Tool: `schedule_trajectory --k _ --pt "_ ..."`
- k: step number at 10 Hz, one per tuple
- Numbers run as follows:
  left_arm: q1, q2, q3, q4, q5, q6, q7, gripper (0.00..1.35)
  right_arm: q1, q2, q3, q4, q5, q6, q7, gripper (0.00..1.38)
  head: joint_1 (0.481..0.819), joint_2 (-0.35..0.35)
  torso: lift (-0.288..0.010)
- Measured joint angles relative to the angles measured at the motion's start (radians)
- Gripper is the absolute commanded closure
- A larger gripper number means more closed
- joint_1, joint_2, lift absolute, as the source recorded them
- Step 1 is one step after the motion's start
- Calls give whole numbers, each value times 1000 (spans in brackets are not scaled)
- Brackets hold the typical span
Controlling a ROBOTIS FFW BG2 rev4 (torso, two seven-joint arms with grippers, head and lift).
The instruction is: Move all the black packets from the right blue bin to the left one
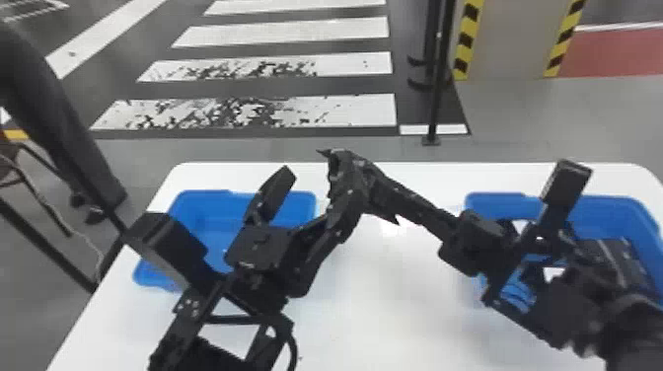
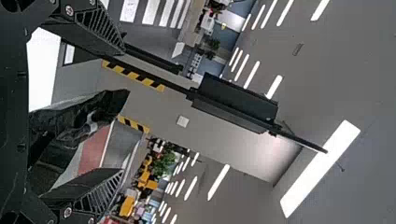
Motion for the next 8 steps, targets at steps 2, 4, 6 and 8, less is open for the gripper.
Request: schedule_trajectory --k 2,4,6,8 --pt "-9 0 1 15 7 13 -11 139 -7 -4 31 -4 -22 0 0 1139 695 153 -140" --pt "-12 -3 1 20 1 7 -9 734 -11 -5 49 -7 -33 0 0 1139 695 168 -140" --pt "-15 -4 3 20 -10 5 -4 1210 -14 -6 51 -6 -39 -2 0 1139 695 170 -140" --pt "-14 -6 7 18 -41 21 -1 1208 -20 -6 55 1 -44 -10 0 1139 695 173 -140"
